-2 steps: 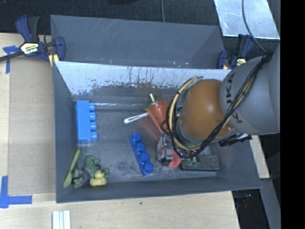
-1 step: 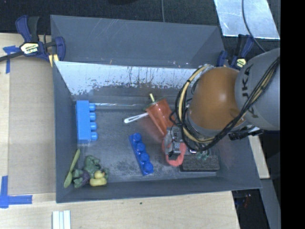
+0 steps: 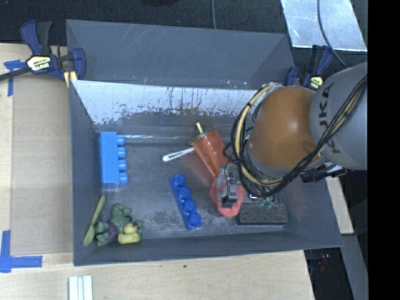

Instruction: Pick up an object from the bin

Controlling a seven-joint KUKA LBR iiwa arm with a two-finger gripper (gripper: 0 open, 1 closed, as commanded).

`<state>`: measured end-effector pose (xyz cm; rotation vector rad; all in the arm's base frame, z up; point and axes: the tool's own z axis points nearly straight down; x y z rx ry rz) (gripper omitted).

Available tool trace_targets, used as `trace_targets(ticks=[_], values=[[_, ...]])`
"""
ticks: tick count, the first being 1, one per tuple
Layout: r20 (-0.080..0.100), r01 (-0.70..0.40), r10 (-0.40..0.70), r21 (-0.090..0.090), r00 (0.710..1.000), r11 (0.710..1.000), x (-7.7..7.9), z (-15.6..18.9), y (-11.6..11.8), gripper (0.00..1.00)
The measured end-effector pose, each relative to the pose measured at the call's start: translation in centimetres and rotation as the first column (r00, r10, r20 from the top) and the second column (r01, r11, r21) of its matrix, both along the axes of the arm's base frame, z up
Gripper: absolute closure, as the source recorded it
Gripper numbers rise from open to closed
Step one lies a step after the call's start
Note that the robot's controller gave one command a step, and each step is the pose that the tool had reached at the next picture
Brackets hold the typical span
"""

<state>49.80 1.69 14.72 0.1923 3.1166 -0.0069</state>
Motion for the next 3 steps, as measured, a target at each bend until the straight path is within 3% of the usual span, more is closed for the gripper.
trace_targets(ticks=[1, 3], values=[[0.001, 0.003, -0.003, 0.000, 1.000, 1.000, -1.0, -7.4, 0.1, 1.00], [0.010, -0.019, 0.019, 0.001, 1.000, 1.000, -0.1, -7.6, -1.0, 1.00]])
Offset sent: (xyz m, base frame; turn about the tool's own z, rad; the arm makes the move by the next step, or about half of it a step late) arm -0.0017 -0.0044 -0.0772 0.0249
